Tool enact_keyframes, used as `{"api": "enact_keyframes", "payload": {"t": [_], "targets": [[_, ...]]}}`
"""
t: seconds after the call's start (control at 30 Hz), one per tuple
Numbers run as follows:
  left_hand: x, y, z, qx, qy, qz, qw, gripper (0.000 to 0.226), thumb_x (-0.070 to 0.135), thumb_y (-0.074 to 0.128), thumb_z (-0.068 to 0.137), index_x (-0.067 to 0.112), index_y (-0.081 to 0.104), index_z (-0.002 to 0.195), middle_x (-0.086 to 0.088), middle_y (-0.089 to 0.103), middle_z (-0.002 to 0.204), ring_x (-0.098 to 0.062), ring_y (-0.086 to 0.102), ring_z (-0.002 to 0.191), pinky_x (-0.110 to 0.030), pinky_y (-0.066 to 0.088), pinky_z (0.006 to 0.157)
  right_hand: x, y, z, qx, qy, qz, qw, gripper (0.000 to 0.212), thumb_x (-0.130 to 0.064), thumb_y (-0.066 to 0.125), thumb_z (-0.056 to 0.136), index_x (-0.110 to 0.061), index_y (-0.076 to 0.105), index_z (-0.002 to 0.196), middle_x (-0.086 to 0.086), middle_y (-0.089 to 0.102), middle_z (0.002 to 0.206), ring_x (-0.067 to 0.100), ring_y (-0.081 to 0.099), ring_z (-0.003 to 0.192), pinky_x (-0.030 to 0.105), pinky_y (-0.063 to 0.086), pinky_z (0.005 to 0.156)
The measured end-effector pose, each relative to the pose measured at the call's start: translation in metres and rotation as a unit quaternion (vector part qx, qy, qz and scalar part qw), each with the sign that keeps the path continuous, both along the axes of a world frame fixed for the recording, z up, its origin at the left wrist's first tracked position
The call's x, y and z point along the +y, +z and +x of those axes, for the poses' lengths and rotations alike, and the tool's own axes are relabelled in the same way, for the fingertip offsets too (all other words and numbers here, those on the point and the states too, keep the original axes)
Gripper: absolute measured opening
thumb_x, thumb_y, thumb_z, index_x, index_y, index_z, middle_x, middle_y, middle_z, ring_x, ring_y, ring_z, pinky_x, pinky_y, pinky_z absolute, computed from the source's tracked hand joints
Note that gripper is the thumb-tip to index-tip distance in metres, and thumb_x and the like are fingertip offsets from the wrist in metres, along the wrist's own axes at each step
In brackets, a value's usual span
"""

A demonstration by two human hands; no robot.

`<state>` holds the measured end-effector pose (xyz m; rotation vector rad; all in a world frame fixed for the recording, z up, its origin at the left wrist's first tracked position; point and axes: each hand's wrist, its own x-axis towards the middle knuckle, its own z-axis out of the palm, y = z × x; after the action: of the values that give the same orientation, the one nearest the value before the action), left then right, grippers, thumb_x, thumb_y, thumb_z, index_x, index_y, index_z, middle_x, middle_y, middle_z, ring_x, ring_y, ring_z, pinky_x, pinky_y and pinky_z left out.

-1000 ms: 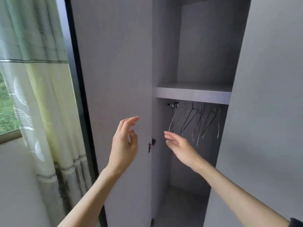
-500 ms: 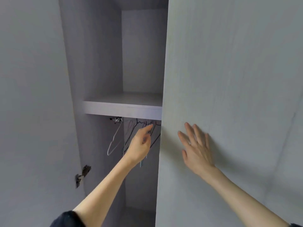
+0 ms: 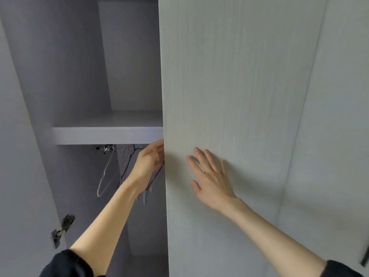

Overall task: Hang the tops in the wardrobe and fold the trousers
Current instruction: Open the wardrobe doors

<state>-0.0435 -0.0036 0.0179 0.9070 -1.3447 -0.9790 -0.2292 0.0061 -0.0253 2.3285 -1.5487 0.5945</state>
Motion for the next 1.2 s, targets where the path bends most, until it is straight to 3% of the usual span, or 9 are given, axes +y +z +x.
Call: {"api": "enact_keyframes", "payload": {"t": [0.2, 0.4, 0.5, 0.67, 0.8, 0.9, 1.07, 1.13, 1.2], "targets": [[0.054, -0.005, 0.014, -0.027, -0.101, -0.020, 0.994, 0.067, -0.015, 0.020, 0.073, 0.006, 0.056, 0.124, -0.012, 0.067, 0.116, -0.027, 0.062, 0.106, -0.041, 0.050, 0.088, 0.065, -0.007, 0.009, -0.124, 0.013, 0.043, 0.991, 0.063, -0.025, 0.043, 0.098, -0.030, 0.008, 0.150, -0.008, -0.022, 0.155, 0.014, -0.008, 0.146, 0.038, 0.012, 0.118], [0.114, -0.004, 0.000, -0.045, -0.193, -0.034, 0.980, 0.062, -0.015, 0.022, 0.077, 0.012, 0.059, 0.120, -0.008, 0.068, 0.112, -0.024, 0.065, 0.101, -0.043, 0.050, 0.092, 0.147, -0.006, 0.002, -0.279, 0.008, 0.083, 0.957, 0.058, -0.021, 0.049, 0.096, -0.029, 0.025, 0.148, -0.016, 0.000, 0.157, 0.003, 0.018, 0.142, 0.015, 0.016, 0.110], [0.139, -0.005, -0.012, -0.067, -0.223, -0.041, 0.972, 0.061, -0.008, 0.029, 0.075, 0.013, 0.056, 0.125, -0.009, 0.065, 0.120, -0.025, 0.063, 0.107, -0.039, 0.050, 0.094, 0.180, -0.005, -0.005, -0.313, 0.006, 0.087, 0.946, 0.058, -0.016, 0.053, 0.095, -0.023, 0.029, 0.147, -0.011, 0.020, 0.155, 0.008, 0.038, 0.134, 0.024, 0.027, 0.113], [0.169, -0.005, -0.040, -0.081, -0.254, -0.051, 0.962, 0.065, 0.003, 0.032, 0.067, 0.017, 0.057, 0.125, -0.008, 0.064, 0.120, -0.021, 0.063, 0.107, -0.031, 0.051, 0.093, 0.223, -0.008, -0.026, -0.368, -0.009, 0.114, 0.923, 0.058, -0.014, 0.055, 0.094, -0.021, 0.030, 0.146, -0.013, 0.030, 0.150, 0.006, 0.053, 0.117, 0.003, 0.034, 0.091], [0.194, -0.006, -0.077, -0.086, -0.278, -0.065, 0.955, 0.055, -0.001, 0.035, 0.078, 0.016, 0.059, 0.124, -0.005, 0.065, 0.118, -0.017, 0.063, 0.107, -0.028, 0.052, 0.092, 0.251, -0.009, -0.053, -0.436, -0.021, 0.098, 0.894, 0.057, -0.009, 0.055, 0.093, -0.019, 0.033, 0.145, -0.009, 0.041, 0.144, 0.005, 0.056, 0.109, 0.002, 0.039, 0.087], [0.213, -0.010, -0.113, -0.089, -0.287, -0.074, 0.951, 0.057, -0.013, 0.027, 0.089, 0.017, 0.057, 0.126, -0.006, 0.062, 0.123, -0.016, 0.061, 0.109, -0.031, 0.051, 0.094, 0.276, -0.004, -0.083, -0.437, -0.037, 0.110, 0.892, 0.059, -0.006, 0.054, 0.093, -0.029, 0.035, 0.143, -0.021, 0.053, 0.126, 0.003, 0.061, 0.103, 0.003, 0.040, 0.088], [0.242, -0.010, -0.179, -0.150, -0.303, -0.105, 0.935, 0.047, 0.002, 0.027, 0.100, 0.025, 0.045, 0.137, 0.006, 0.045, 0.137, -0.006, 0.053, 0.117, -0.026, 0.045, 0.100, 0.303, 0.002, -0.151, -0.409, -0.094, 0.133, 0.898, 0.053, -0.010, 0.052, 0.095, -0.038, 0.042, 0.138, -0.019, 0.058, 0.121, 0.024, 0.062, 0.106, 0.028, 0.042, 0.104], [0.248, -0.010, -0.204, -0.185, -0.314, -0.109, 0.925, 0.048, 0.006, 0.025, 0.101, 0.028, 0.037, 0.142, 0.010, 0.035, 0.142, -0.004, 0.046, 0.122, -0.027, 0.037, 0.108, 0.309, 0.001, -0.174, -0.410, -0.107, 0.113, 0.899, 0.049, -0.007, 0.047, 0.095, -0.041, 0.051, 0.130, -0.014, 0.063, 0.119, 0.020, 0.063, 0.106, 0.037, 0.042, 0.105], [0.250, -0.011, -0.223, -0.220, -0.323, -0.117, 0.913, 0.050, 0.006, 0.024, 0.101, 0.029, 0.029, 0.145, 0.013, 0.027, 0.146, -0.003, 0.037, 0.129, -0.022, 0.027, 0.111, 0.313, 0.001, -0.189, -0.417, -0.112, 0.104, 0.896, 0.051, -0.001, 0.041, 0.096, -0.044, 0.054, 0.122, -0.012, 0.066, 0.115, 0.011, 0.062, 0.107, 0.034, 0.041, 0.106]]}}
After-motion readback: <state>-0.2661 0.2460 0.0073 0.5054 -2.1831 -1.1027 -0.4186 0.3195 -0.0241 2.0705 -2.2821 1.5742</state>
